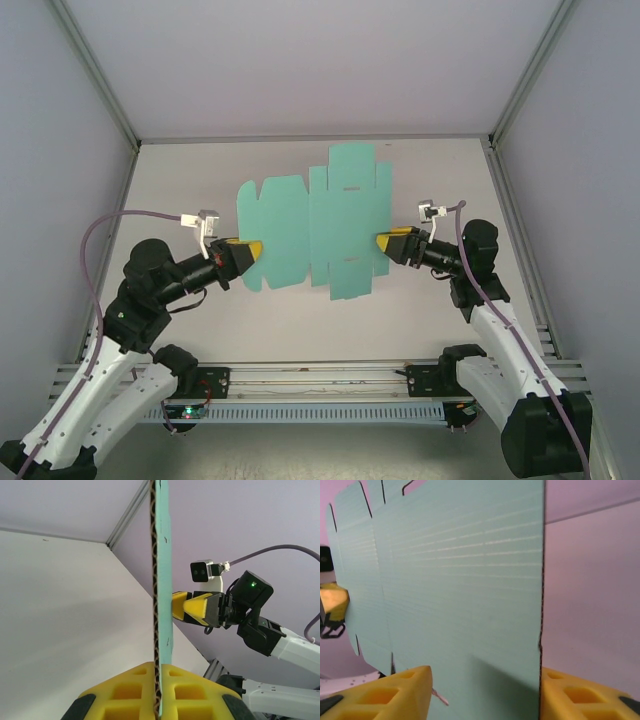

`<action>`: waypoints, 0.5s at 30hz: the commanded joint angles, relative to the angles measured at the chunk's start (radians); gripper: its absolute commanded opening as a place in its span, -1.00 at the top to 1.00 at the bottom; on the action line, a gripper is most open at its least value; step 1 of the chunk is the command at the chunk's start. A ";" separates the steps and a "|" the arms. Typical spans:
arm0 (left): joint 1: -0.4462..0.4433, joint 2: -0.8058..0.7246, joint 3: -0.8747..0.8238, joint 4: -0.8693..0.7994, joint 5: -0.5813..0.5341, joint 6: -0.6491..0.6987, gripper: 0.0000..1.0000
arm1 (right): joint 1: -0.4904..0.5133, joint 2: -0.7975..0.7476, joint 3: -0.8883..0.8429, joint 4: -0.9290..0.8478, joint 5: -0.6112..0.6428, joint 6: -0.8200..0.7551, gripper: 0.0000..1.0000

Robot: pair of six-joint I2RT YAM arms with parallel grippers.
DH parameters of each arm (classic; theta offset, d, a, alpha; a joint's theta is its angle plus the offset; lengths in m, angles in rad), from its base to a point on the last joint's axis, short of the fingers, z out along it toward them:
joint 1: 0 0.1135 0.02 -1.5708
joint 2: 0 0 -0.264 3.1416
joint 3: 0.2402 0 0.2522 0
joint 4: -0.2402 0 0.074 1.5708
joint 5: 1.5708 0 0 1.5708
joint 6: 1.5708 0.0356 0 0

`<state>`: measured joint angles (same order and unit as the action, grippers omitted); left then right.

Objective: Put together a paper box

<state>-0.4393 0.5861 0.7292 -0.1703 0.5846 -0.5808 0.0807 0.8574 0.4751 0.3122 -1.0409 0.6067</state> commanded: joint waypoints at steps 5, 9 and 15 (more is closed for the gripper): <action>-0.011 -0.009 -0.007 0.032 -0.027 -0.004 1.00 | 0.031 -0.021 -0.009 0.084 -0.072 0.003 0.36; -0.011 -0.015 -0.024 0.037 -0.039 0.000 1.00 | 0.056 -0.017 -0.002 0.092 -0.079 -0.013 0.45; -0.011 -0.013 -0.038 0.047 -0.053 -0.005 1.00 | 0.081 -0.020 0.009 0.090 -0.082 -0.040 0.57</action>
<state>-0.4385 0.5751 0.6960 -0.1726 0.4896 -0.5800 0.1268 0.8536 0.4709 0.3569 -1.0416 0.5957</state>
